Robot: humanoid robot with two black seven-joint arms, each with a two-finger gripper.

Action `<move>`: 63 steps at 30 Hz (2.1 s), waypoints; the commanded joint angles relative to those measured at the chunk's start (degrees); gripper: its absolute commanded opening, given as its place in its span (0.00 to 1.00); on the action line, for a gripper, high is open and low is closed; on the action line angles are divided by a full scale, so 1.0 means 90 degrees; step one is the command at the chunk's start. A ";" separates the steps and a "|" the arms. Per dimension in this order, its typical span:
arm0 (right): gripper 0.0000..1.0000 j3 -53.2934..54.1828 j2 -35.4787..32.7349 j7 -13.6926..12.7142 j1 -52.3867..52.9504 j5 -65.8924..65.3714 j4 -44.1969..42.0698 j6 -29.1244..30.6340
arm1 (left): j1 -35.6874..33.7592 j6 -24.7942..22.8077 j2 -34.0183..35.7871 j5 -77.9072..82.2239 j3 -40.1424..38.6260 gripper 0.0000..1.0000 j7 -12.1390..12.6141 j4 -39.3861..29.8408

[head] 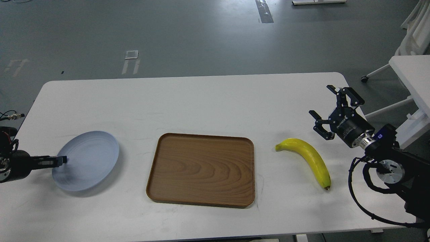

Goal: Place banana on plate with both arms
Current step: 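Lift the plate with the left gripper toward the wooden tray, then lower the plate onto the wooden tray with the left gripper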

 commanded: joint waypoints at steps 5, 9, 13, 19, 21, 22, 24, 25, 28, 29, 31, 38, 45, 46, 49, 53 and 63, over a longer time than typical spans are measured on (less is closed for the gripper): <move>1.00 -0.0007 0.0021 0.0000 0.0009 -0.0007 0.0000 0.0000 | -0.0135 0.0010 0.0020 -0.0007 -0.0031 0.00 0.0000 -0.0106; 1.00 -0.0017 0.0002 0.0000 0.0009 -0.0007 0.0010 0.0000 | -0.0438 -0.0058 0.0049 -0.0289 -0.0021 0.00 0.0000 -0.0282; 1.00 -0.0017 -0.0038 0.0000 0.0009 -0.0007 0.0029 0.0000 | -0.0925 -0.0301 0.0117 -0.0573 -0.0012 0.00 0.0000 -0.0632; 1.00 -0.0027 -0.0038 0.0000 0.0009 0.0003 0.0029 0.0000 | -0.1766 -0.0874 0.0186 -0.0652 -0.0021 0.00 0.0000 -0.1502; 1.00 -0.0036 -0.0038 0.0000 0.0009 -0.0007 0.0029 0.0000 | -0.2019 -0.0874 0.0157 -0.0623 -0.0021 0.00 0.0000 -0.2096; 1.00 -0.0036 -0.0038 0.0000 0.0009 -0.0007 0.0029 0.0000 | -0.2078 -0.0874 0.0147 -0.0584 -0.0021 0.00 0.0000 -0.2244; 1.00 -0.0046 -0.0038 0.0000 0.0009 -0.0007 0.0029 0.0000 | -0.2254 -0.0874 0.0089 -0.0545 -0.0012 0.00 0.0000 -0.2662; 1.00 -0.0046 -0.0038 0.0000 0.0009 -0.0007 0.0029 0.0000 | -0.2294 -0.0874 0.0079 -0.0535 -0.0012 0.00 0.0000 -0.2800; 1.00 -0.0056 -0.0038 0.0000 0.0009 -0.0007 0.0029 0.0000 | -0.2421 -0.0874 -0.0340 -0.0447 -0.0002 0.00 0.0000 -0.3085; 1.00 -0.0056 -0.0038 0.0000 0.0000 -0.0007 0.0029 0.0000 | -0.2431 -0.0874 -0.0486 -0.0418 -0.0002 0.00 0.0000 -0.3085; 1.00 -0.0056 -0.0038 0.0000 0.0000 0.0003 0.0029 0.0000 | -0.2440 -0.0874 -0.0916 -0.0330 0.0008 0.00 0.0000 -0.3075; 1.00 -0.0075 -0.0145 0.0000 0.0000 0.0003 0.0029 0.0000 | -0.2440 -0.0874 -0.2165 -0.0144 0.0212 0.00 0.0298 -0.2608; 1.00 -0.0066 -0.0204 0.0000 -0.0059 0.0003 0.0039 0.0000 | -0.2362 -0.0874 -0.2772 0.0490 0.0506 0.00 0.0318 -0.1816; 1.00 -0.0066 -0.0204 0.0000 -0.0059 0.0003 0.0039 0.0000 | -0.2324 -0.0874 -0.2802 0.0529 0.0516 0.00 0.0318 -0.1728; 1.00 -0.0056 -0.0204 0.0000 -0.0079 0.0003 0.0039 0.0000 | -0.2197 -0.0874 -0.2821 0.0540 0.0584 0.00 0.0318 -0.1640; 1.00 -0.0056 -0.0204 0.0000 -0.0079 0.0003 0.0049 0.0000 | -0.2186 -0.0874 -0.2841 0.0540 0.0652 0.00 0.0328 -0.1562; 1.00 -0.0056 -0.0204 0.0000 -0.0088 0.0003 0.0049 0.0000 | -0.2089 -0.0874 -0.2851 0.0501 0.0692 0.00 0.0318 -0.1347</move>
